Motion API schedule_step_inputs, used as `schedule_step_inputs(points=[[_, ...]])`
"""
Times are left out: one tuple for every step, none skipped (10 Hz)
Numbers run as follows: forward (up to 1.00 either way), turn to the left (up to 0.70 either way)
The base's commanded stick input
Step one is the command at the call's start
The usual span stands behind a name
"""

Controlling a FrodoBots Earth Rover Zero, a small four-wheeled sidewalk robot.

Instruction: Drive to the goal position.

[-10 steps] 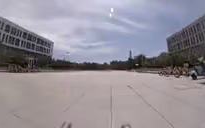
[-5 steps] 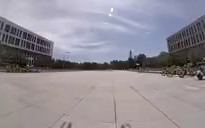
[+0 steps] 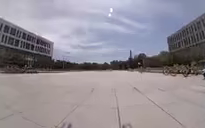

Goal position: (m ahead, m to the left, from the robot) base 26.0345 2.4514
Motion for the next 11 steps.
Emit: schedule_step_inputs(points=[[0.70,0.00],[0.70,0.00],[0.70,0.00],[0.70,0.00],[0.70,0.01],[0.70,0.13],[0.70,0.27],[0.70,0.11],[0.70,0.02],[0.70,0.00],[0.70,0.00]])
